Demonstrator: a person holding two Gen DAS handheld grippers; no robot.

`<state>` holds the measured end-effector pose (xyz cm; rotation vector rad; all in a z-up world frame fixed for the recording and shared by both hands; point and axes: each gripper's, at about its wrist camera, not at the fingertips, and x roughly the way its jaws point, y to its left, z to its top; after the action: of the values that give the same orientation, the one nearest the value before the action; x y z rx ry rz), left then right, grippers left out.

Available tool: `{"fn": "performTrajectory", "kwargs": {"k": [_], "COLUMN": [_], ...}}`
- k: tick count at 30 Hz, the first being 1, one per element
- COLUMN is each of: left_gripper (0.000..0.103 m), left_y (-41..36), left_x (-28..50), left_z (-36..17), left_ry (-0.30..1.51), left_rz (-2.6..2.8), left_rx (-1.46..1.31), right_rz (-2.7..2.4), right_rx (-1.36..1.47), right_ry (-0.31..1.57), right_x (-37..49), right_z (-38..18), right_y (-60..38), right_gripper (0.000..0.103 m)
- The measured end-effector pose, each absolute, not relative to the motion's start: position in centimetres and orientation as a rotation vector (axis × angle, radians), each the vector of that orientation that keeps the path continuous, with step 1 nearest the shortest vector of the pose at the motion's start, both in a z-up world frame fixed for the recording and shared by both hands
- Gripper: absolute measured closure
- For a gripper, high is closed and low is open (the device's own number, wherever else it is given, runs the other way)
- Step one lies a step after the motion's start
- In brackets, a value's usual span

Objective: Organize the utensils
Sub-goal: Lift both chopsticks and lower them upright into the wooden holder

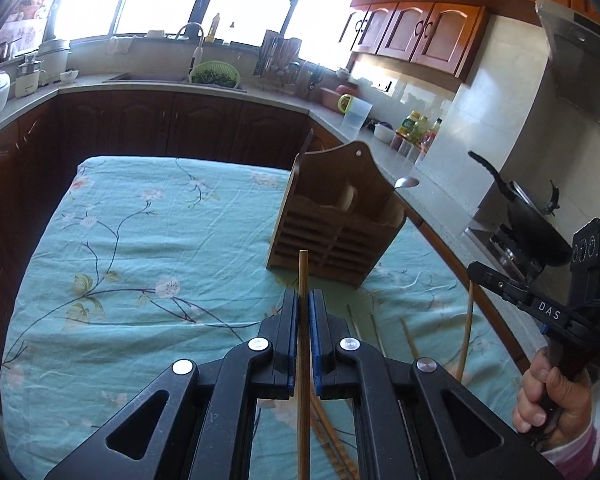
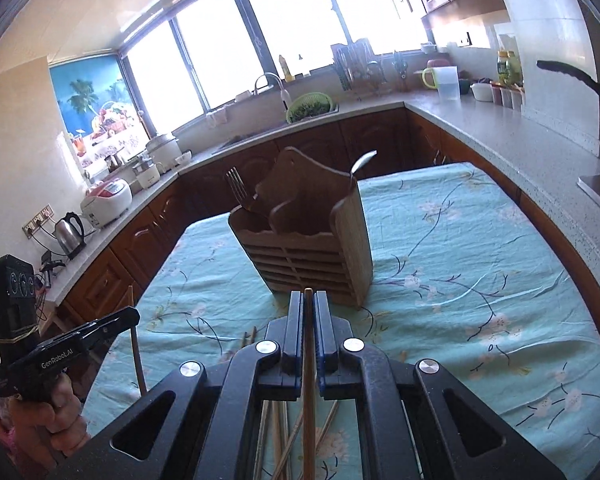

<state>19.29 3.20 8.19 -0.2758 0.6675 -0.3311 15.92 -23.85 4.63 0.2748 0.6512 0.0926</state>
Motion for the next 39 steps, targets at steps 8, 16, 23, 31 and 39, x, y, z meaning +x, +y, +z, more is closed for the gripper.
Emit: {"fn": "performTrajectory", "kwargs": {"k": [8, 16, 23, 31, 39], "left_gripper": [0.100, 0.100, 0.100, 0.100, 0.100], "left_y": [4.7, 5.1, 4.5, 4.6, 4.1], "left_x": [16.0, 15.5, 16.7, 18.0, 20.5], "left_z": [10.9, 11.2, 11.5, 12.9, 14.7], "left_ry": [0.575, 0.533, 0.512, 0.451, 0.343], "left_rz": [-0.342, -0.320, -0.317, -0.322, -0.321], "left_rx": [-0.294, -0.313, -0.311, -0.315, -0.311], "right_rz": [0.077, 0.066, 0.064, 0.060, 0.043], "right_rx": [0.262, 0.274, 0.280, 0.283, 0.276], "right_ry": [0.535, 0.484, 0.469, 0.427, 0.337], "right_x": [14.3, 13.9, 14.2, 14.9, 16.6], "right_z": [8.7, 9.7, 9.8, 11.2, 14.3], "right_y": [-24.1, -24.8, -25.0, -25.5, -25.9], "right_gripper": [0.099, 0.099, 0.099, 0.099, 0.099]}}
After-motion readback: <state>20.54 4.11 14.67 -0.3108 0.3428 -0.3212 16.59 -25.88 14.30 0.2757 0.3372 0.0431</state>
